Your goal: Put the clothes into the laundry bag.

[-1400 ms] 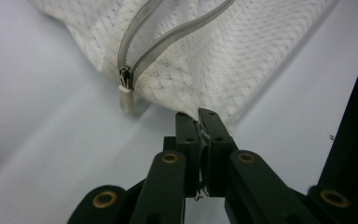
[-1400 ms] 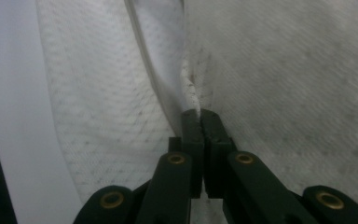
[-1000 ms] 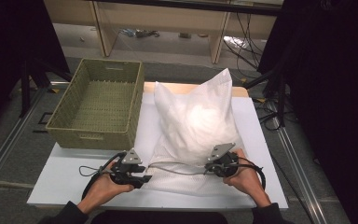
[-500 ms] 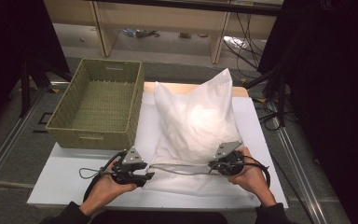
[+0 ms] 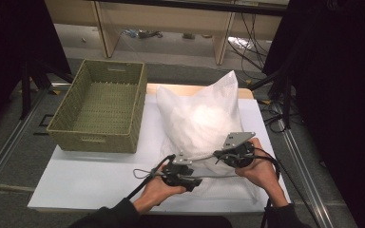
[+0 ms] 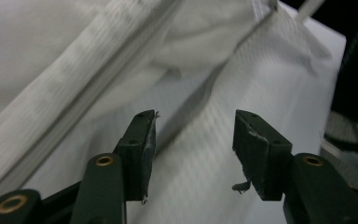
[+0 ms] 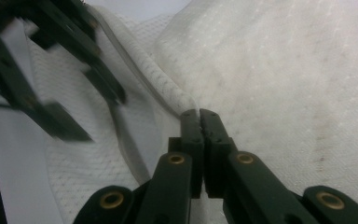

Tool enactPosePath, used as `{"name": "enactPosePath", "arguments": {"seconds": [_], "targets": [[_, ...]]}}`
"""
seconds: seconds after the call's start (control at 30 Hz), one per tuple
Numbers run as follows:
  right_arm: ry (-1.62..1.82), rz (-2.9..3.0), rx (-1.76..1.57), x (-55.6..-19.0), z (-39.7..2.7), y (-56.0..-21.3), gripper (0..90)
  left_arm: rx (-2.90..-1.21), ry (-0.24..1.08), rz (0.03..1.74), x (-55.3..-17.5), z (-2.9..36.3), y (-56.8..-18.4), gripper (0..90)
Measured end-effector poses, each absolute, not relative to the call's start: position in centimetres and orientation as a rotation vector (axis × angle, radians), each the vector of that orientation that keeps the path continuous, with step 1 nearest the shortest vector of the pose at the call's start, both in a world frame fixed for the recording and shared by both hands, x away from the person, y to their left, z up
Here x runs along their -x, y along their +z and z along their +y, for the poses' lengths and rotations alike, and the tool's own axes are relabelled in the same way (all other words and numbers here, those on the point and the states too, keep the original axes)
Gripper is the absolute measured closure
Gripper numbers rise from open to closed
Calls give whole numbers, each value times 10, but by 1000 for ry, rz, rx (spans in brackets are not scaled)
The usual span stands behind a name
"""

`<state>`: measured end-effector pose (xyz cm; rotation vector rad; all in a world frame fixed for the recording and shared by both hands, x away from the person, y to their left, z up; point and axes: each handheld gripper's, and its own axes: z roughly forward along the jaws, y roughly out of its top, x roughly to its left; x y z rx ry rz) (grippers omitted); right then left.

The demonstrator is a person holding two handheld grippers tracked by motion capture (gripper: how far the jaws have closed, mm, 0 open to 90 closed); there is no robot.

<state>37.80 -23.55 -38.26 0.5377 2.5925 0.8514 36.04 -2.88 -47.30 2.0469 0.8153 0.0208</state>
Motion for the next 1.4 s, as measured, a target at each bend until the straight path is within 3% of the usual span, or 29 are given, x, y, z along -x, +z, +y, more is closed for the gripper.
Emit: {"name": "enactPosePath", "arguments": {"seconds": [0.13, 0.23, 0.27, 0.37, 0.53, 0.67, 0.8, 0.97, 1.17, 1.3, 1.4], "targets": [[863, 2587, -534, -376, -236, -380, 900, -2023, 17, 873, -375, -54, -477, 431], [864, 2580, -522, -375, -237, -379, 900, -1992, 73, 911, -387, -65, -473, 449], [855, 2589, -525, -375, -238, -380, 900, -1953, 107, 938, -390, -69, -474, 601], [843, 2586, -543, -376, -241, -382, 900, -1843, 75, 1044, -407, -69, -477, 802], [850, 2575, -568, -380, -239, -385, 900, -1873, 370, 983, -429, -75, -469, 839], [853, 2546, -594, -390, -237, -384, 900, -1926, 542, 954, -446, -81, -465, 837], [860, 2528, -625, -398, -237, -384, 900, -1905, 452, 987, -445, -74, -467, 791], [860, 2524, -636, -397, -239, -386, 900, -2028, 298, 932, -424, -57, -461, 578], [848, 2521, -618, -395, -241, -382, 900, -2088, 224, 933, -398, -56, -470, 357], [836, 2533, -620, -393, -239, -387, 900, -2076, 191, 954, -403, -73, -477, 359], [831, 2552, -623, -391, -240, -391, 900, -2025, 187, 979, -411, -85, -479, 500]]}}
